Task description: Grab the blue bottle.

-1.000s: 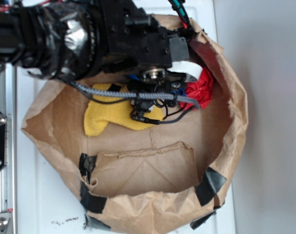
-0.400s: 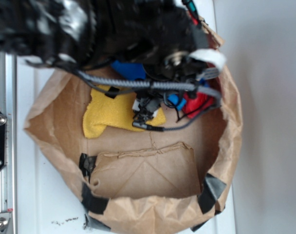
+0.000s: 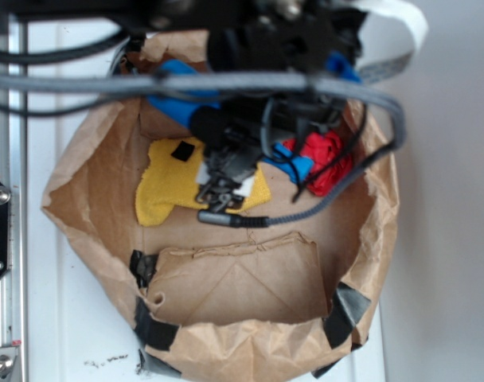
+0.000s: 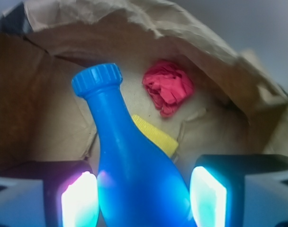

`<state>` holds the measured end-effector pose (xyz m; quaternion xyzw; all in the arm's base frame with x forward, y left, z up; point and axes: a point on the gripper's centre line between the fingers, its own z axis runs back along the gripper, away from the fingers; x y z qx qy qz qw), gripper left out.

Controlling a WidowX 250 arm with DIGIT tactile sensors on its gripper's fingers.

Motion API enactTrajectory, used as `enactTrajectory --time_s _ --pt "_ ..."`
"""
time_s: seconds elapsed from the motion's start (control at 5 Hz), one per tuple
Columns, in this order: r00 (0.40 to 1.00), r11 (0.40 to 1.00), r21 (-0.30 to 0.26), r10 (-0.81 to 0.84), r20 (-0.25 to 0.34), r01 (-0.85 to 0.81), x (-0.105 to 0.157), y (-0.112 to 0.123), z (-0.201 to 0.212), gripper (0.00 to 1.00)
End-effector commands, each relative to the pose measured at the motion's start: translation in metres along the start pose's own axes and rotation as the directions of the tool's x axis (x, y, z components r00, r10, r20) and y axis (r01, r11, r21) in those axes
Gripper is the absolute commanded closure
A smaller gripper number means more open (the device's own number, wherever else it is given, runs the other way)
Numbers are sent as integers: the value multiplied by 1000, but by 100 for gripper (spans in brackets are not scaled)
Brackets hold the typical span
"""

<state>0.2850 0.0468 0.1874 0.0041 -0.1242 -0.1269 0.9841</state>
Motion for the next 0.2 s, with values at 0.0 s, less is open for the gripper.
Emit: enactTrajectory --time_s 0.0 --pt "994 992 78 92 66 -97 6 -10 41 100"
